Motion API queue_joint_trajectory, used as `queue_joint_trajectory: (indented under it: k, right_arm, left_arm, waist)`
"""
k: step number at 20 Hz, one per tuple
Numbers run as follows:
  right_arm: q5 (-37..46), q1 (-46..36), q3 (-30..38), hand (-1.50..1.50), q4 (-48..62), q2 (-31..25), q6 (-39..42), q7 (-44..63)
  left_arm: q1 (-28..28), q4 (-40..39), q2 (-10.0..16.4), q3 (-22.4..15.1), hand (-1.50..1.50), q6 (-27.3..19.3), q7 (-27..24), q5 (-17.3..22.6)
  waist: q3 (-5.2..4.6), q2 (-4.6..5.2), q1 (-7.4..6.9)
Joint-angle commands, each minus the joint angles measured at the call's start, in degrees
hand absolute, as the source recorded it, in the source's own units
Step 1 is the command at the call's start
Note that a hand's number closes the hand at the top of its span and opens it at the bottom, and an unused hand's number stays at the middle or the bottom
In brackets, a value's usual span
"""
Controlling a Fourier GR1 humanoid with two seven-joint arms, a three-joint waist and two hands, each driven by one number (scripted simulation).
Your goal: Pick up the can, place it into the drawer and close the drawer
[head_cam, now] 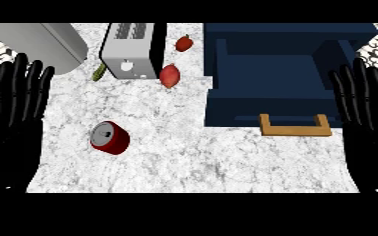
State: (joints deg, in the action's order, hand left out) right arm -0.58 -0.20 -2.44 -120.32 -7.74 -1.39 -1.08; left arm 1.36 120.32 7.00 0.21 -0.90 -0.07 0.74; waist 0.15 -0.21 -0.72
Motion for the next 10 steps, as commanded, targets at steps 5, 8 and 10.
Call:
queue_joint_trajectory:
  k: [5,8,10]
  right_arm:
    - [0.82,-1.3,0.04,-1.5,0.01,1.02,-1.33,0.2]
    - [0.3,3.62,2.38,-1.5,5.49,0.71,-2.75,7.84]
    - [0.29,4.58,2.15,-1.5,3.69,0.71,-3.16,10.85]
  left_arm:
    - [-1.07,1.59,5.75,-10.48,-1.5,24.41,-3.76,20.01]
    - [-6.87,-2.85,14.63,-11.0,-1.5,31.01,3.14,19.94]
    - [-7.69,-4.71,18.79,-7.13,-1.5,35.76,2.13,24.44]
  waist:
    - [-0.47,0.11,1.72]
    - [-0.28,0.84,1.06]
    - [-0.29,0.41,1.01]
